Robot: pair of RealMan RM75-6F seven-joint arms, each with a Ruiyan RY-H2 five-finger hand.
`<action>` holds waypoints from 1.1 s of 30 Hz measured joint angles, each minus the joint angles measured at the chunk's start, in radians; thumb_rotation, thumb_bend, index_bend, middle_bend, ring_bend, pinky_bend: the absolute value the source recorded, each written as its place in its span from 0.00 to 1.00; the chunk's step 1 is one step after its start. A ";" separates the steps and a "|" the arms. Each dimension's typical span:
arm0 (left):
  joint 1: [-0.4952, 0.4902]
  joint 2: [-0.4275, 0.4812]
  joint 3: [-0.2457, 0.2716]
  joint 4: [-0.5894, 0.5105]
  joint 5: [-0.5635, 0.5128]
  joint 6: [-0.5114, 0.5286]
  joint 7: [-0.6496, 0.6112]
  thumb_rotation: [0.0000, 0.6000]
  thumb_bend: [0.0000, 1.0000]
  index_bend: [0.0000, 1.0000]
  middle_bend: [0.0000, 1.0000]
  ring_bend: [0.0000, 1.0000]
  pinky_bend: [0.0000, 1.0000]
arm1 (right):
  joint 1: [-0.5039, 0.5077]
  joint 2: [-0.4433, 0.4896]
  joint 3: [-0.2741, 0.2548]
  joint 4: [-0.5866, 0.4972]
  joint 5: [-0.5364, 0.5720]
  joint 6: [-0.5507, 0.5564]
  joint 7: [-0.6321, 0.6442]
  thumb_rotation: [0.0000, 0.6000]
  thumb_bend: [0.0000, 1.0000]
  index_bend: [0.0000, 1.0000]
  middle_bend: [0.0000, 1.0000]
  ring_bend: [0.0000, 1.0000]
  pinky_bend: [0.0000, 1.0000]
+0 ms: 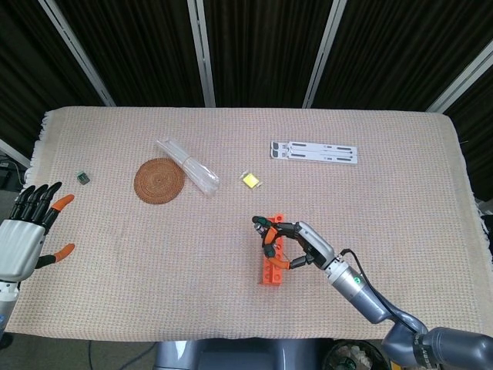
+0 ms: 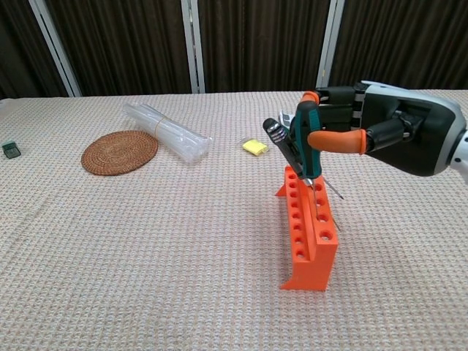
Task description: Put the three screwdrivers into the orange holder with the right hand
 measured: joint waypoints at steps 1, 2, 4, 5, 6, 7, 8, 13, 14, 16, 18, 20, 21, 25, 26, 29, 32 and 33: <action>0.000 0.000 0.000 0.000 0.000 0.000 0.000 1.00 0.14 0.16 0.00 0.00 0.00 | 0.000 -0.001 0.000 0.001 0.000 0.000 0.000 1.00 0.44 0.63 0.45 0.30 0.37; 0.000 -0.001 0.000 0.001 0.000 0.000 -0.001 1.00 0.14 0.16 0.00 0.00 0.00 | 0.000 -0.001 0.000 0.001 0.001 -0.001 0.000 1.00 0.44 0.63 0.44 0.29 0.37; 0.000 -0.001 0.000 0.001 0.001 0.000 -0.001 1.00 0.14 0.16 0.00 0.00 0.00 | -0.001 -0.004 -0.001 0.003 0.002 -0.001 0.000 1.00 0.41 0.60 0.43 0.29 0.37; 0.000 -0.001 0.000 0.001 0.001 0.001 -0.001 1.00 0.14 0.16 0.00 0.00 0.00 | -0.001 -0.004 -0.001 0.003 0.002 -0.001 0.000 1.00 0.39 0.60 0.42 0.28 0.36; 0.000 -0.001 0.000 0.002 0.001 0.001 -0.001 1.00 0.14 0.16 0.00 0.00 0.00 | -0.002 -0.005 -0.001 0.005 0.001 -0.001 -0.002 1.00 0.35 0.59 0.42 0.27 0.35; 0.001 -0.001 0.000 0.002 0.000 0.002 -0.001 1.00 0.14 0.16 0.00 0.00 0.00 | -0.002 -0.006 -0.002 0.007 0.000 0.000 -0.004 1.00 0.30 0.57 0.41 0.27 0.35; 0.001 -0.001 0.000 0.002 0.000 0.002 -0.002 1.00 0.14 0.16 0.00 0.00 0.00 | -0.002 -0.006 -0.003 0.009 0.000 0.000 -0.005 1.00 0.27 0.57 0.40 0.26 0.34; 0.001 -0.001 0.000 0.002 0.001 0.004 -0.002 1.00 0.14 0.16 0.00 0.00 0.00 | -0.004 -0.007 -0.005 0.015 -0.005 0.004 0.009 1.00 0.15 0.54 0.38 0.24 0.32; 0.001 -0.001 0.000 0.002 0.002 0.004 -0.002 1.00 0.14 0.16 0.00 0.00 0.00 | -0.004 -0.008 -0.005 0.015 -0.006 0.006 0.012 1.00 0.14 0.53 0.38 0.24 0.32; 0.001 -0.001 0.000 0.001 0.002 0.004 -0.001 1.00 0.14 0.16 0.00 0.00 0.00 | -0.005 -0.007 -0.006 0.018 -0.009 0.010 0.016 1.00 0.13 0.53 0.37 0.24 0.31; 0.001 0.000 0.001 0.001 0.002 0.005 -0.001 1.00 0.14 0.16 0.00 0.00 0.00 | -0.007 -0.007 -0.007 0.020 -0.011 0.013 0.017 1.00 0.12 0.52 0.37 0.23 0.31; 0.001 0.000 0.000 0.000 0.003 0.006 -0.001 1.00 0.14 0.16 0.00 0.00 0.00 | -0.008 -0.007 -0.006 0.021 -0.011 0.016 0.020 1.00 0.11 0.51 0.36 0.23 0.30; 0.001 0.000 0.000 0.000 0.003 0.006 -0.001 1.00 0.14 0.16 0.00 0.00 0.00 | -0.009 -0.007 -0.006 0.022 -0.011 0.019 0.021 1.00 0.10 0.50 0.36 0.23 0.30; 0.000 0.000 0.001 -0.002 0.004 0.005 0.000 1.00 0.14 0.16 0.00 0.00 0.00 | -0.012 -0.007 -0.008 0.027 -0.015 0.027 0.024 1.00 0.08 0.46 0.32 0.21 0.28; 0.000 0.000 0.000 -0.002 0.005 0.005 0.000 1.00 0.14 0.16 0.00 0.00 0.00 | -0.013 -0.007 -0.009 0.028 -0.016 0.028 0.027 1.00 0.08 0.44 0.32 0.20 0.28; 0.000 0.001 0.000 -0.002 0.005 0.007 -0.001 1.00 0.14 0.16 0.00 0.00 0.00 | -0.014 -0.005 -0.008 0.030 -0.020 0.035 0.027 1.00 0.08 0.41 0.29 0.18 0.26; 0.001 0.001 0.000 -0.001 0.004 0.007 -0.003 1.00 0.14 0.16 0.00 0.00 0.00 | -0.016 0.001 -0.003 0.029 -0.021 0.046 0.017 1.00 0.08 0.39 0.29 0.18 0.26; 0.001 0.001 0.000 0.000 0.003 0.007 -0.004 1.00 0.14 0.16 0.00 0.00 0.00 | -0.017 0.007 0.001 0.027 -0.020 0.052 0.010 1.00 0.08 0.39 0.29 0.17 0.26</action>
